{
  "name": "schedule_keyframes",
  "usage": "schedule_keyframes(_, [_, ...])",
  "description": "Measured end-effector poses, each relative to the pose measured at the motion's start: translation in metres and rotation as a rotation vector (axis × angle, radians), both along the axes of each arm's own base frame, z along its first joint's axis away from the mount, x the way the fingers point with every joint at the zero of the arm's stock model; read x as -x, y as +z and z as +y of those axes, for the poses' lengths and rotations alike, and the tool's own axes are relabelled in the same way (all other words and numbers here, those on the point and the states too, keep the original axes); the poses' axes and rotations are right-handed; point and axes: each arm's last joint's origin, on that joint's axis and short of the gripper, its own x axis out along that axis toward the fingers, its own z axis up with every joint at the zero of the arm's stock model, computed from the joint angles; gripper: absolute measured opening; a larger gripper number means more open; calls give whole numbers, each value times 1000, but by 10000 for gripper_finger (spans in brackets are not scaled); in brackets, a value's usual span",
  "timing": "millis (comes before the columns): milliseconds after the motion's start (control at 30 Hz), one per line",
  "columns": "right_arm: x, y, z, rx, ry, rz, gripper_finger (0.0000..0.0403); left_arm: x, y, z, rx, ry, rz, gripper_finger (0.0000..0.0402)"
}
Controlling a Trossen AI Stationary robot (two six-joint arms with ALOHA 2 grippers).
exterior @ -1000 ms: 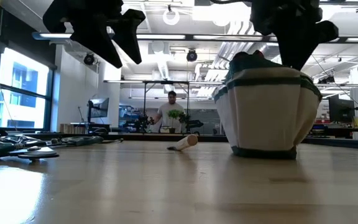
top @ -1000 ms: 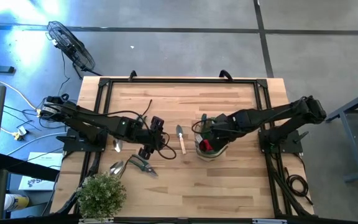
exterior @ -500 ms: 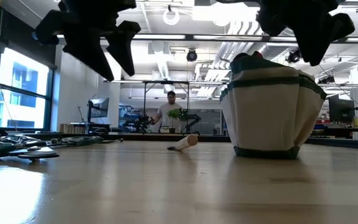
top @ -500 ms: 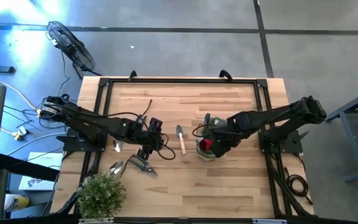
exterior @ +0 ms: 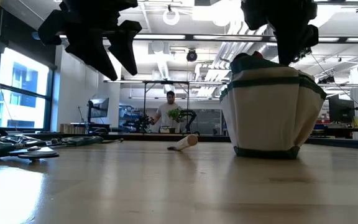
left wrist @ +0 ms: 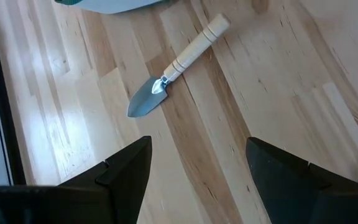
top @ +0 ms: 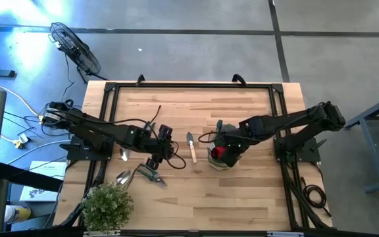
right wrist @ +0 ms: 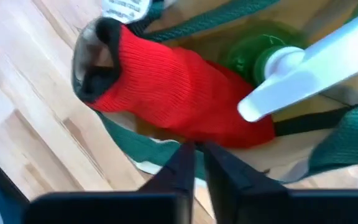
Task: Pick & Place Garden tools in Gardening bag
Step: Adjust the green gardening bag
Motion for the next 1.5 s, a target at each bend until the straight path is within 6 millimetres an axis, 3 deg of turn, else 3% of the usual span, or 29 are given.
schedule_keyframes(267, [0,-5,-6,84,47,53,3,-2,0,9,10,25,-4,253])
schedule_keyframes(533, [-14,-39,-8,25,103,244,3,-5,0,21,93,33,6,253])
schedule_keyframes(767, [-8,-55,-7,-35,73,473,3,-5,0,21,94,32,6,253])
schedule_keyframes(1200, [-16,-51,15,-484,155,383,3,-5,0,21,96,35,6,253])
schedule_keyframes(1500, [-34,-51,21,-476,294,159,3,-4,0,21,102,41,7,253])
